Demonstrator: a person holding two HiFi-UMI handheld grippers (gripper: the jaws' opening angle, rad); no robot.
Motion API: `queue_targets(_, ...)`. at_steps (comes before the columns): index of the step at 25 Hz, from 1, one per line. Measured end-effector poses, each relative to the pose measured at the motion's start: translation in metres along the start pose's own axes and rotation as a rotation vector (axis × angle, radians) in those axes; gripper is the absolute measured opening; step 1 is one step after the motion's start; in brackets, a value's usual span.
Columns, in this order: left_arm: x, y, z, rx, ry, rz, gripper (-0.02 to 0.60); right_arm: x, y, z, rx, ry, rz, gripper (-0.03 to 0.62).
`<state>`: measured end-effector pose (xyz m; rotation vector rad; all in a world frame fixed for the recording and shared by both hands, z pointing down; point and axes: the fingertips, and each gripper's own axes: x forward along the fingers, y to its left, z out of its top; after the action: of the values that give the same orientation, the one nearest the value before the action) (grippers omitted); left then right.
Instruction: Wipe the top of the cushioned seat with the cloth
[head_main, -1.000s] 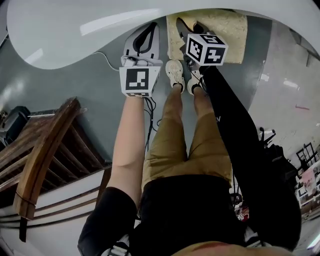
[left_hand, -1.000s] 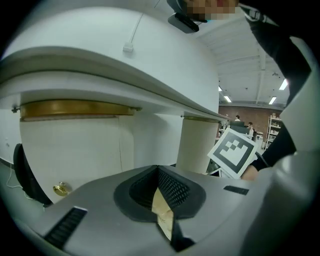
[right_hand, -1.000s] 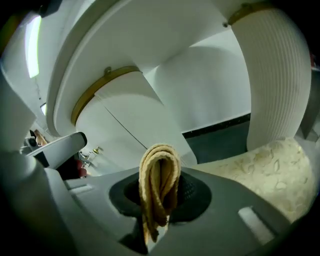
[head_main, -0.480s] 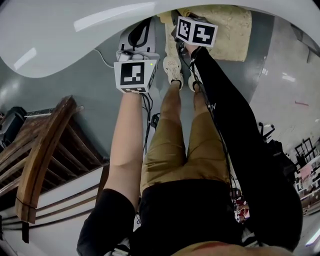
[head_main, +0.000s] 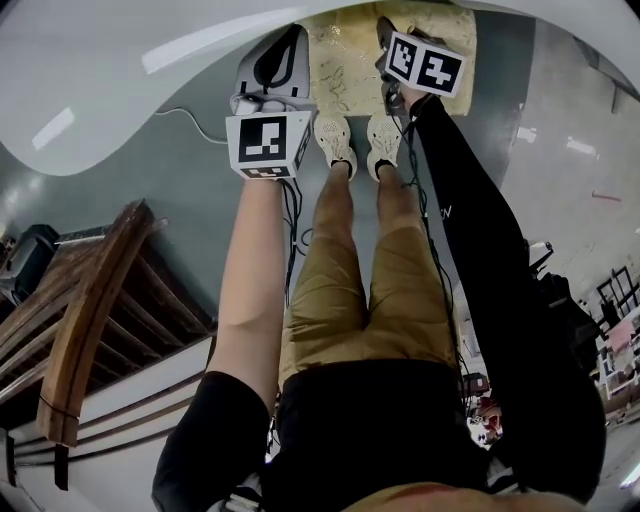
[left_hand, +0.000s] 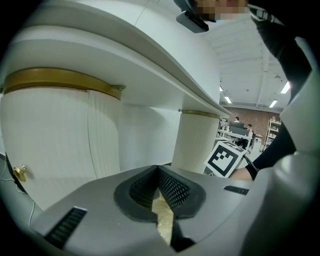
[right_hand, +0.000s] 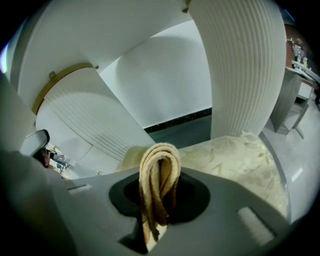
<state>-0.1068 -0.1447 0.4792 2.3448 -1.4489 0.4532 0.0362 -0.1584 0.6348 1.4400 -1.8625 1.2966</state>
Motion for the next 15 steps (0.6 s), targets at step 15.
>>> queue_targets(15, 0.028, -0.067, 0.015, 0.012, 0.014, 0.006, 0.007, -0.071, -0.190, 0.043, -0.006, -0.033, -0.256, 0.055)
